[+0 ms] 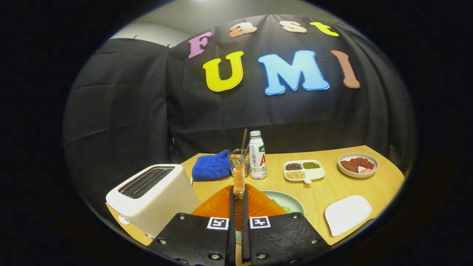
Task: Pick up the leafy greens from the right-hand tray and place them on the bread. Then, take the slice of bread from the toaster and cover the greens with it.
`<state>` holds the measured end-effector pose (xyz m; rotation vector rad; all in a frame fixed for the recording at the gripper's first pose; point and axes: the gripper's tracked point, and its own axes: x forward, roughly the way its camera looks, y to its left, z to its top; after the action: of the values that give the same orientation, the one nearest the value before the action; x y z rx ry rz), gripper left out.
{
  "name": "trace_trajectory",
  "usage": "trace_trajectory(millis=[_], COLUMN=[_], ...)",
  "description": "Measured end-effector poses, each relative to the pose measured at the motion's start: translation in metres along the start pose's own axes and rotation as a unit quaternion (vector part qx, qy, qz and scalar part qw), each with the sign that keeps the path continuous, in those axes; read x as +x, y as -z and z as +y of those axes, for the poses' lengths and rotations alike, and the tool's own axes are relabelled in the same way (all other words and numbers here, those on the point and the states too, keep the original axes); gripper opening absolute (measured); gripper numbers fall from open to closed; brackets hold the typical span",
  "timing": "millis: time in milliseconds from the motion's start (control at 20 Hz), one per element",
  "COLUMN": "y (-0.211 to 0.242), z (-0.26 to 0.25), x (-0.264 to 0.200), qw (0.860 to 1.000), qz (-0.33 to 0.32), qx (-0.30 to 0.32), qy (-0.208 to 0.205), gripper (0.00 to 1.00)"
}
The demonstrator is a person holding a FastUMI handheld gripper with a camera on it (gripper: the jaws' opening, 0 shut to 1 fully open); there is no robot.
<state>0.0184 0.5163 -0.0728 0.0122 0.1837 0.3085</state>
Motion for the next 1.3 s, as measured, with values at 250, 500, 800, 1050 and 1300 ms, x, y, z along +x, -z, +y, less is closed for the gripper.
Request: trace_trajectory(millis=[250, 500, 800, 1050, 1300], y=[0.009, 0.025, 0.037, 0.048, 0.051], z=[0.006, 0.003, -0.025, -0.042, -0.049], x=[0.006, 0.017, 0.022, 0.022, 0.020], qw=[1.000, 1.000, 0.999, 0.998, 0.998], qz=[-0.005, 0.013, 0.034, 0.052, 0.059], qx=[0.004, 0.014, 0.012, 0.000, -0.004], qy=[-0.009, -0.013, 0.015, 0.032, 0.037], gripper=[0.07, 0.07, 0.06, 0.10, 0.14])
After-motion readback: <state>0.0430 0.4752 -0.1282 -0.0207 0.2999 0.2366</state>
